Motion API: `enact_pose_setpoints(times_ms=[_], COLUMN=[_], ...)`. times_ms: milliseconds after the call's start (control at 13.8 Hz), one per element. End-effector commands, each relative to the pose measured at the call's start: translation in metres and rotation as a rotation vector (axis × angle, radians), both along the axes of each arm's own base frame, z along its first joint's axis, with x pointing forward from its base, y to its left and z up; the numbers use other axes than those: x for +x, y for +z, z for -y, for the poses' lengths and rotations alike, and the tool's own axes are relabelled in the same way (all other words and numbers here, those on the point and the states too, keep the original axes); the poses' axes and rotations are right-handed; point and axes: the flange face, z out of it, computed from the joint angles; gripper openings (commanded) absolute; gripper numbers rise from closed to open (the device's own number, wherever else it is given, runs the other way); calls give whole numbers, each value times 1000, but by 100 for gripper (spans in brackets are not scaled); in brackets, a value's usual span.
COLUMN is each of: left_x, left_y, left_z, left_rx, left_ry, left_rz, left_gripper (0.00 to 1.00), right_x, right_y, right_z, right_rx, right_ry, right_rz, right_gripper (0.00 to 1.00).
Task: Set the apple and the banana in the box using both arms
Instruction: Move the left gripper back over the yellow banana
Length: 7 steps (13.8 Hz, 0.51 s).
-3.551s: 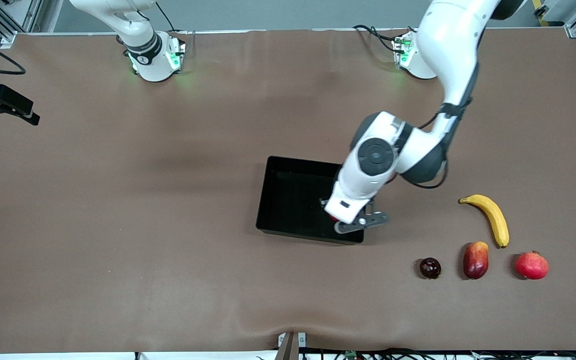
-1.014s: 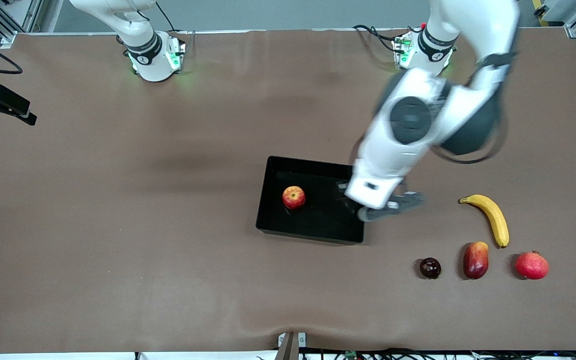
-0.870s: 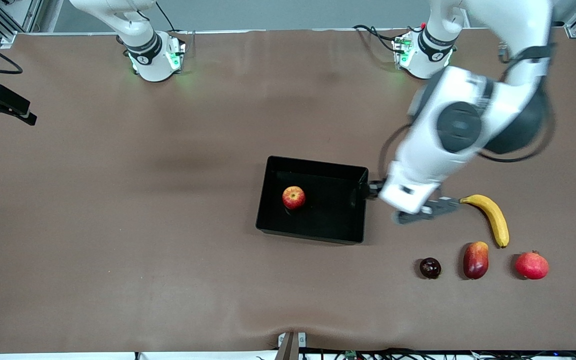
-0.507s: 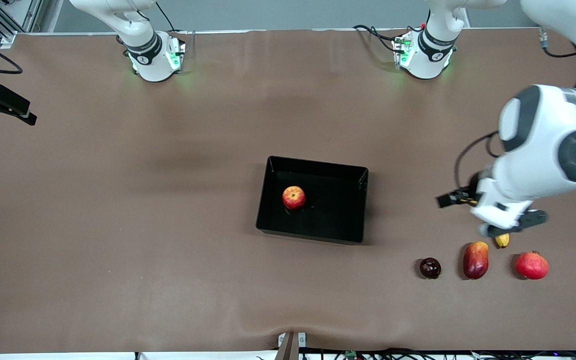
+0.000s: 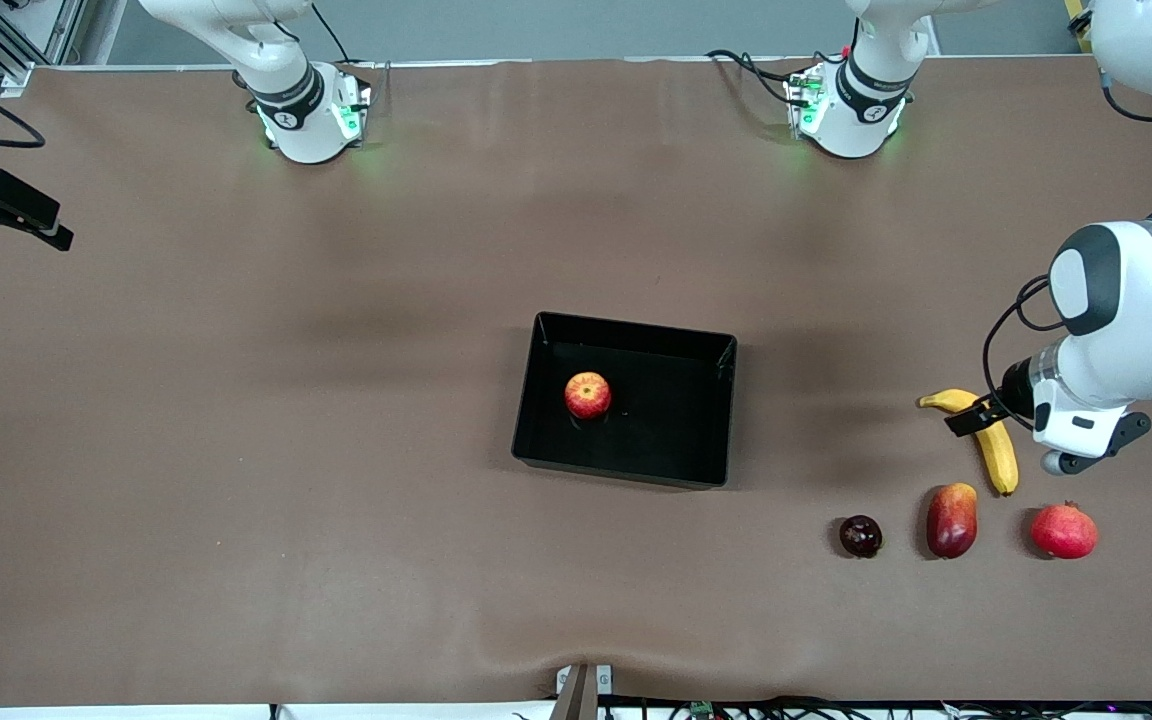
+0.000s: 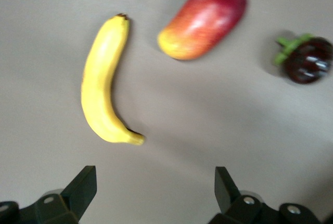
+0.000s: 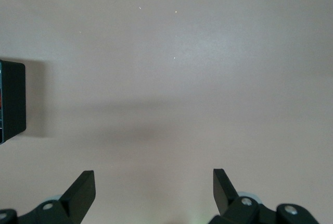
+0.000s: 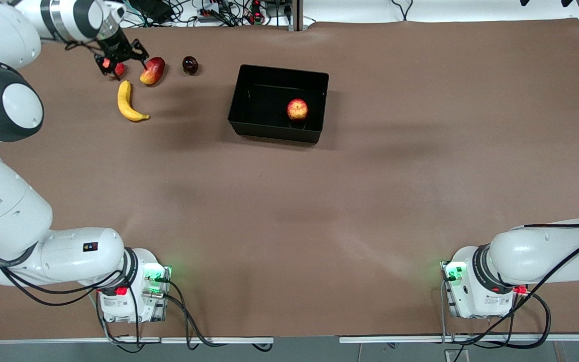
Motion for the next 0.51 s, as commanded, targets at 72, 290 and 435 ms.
enact_pose_setpoints(times_ms=[72,290,435], left_x=[-23,-26,-26], left_y=[-32,-63,-84], left_z=[-24,-56,-72], left_rx=[3,-1,-3], left_ry=[93,172,198], left_rz=[55,43,56], left_gripper=[100,100,100], right_x=[-3,-2,-2], right_y=[4,3,3], right_z=[2,2,0], right_rx=[-7,-5,-5], right_ry=[-10,-10,-7], right_rz=[6,3,3], right_gripper=[100,100,100])
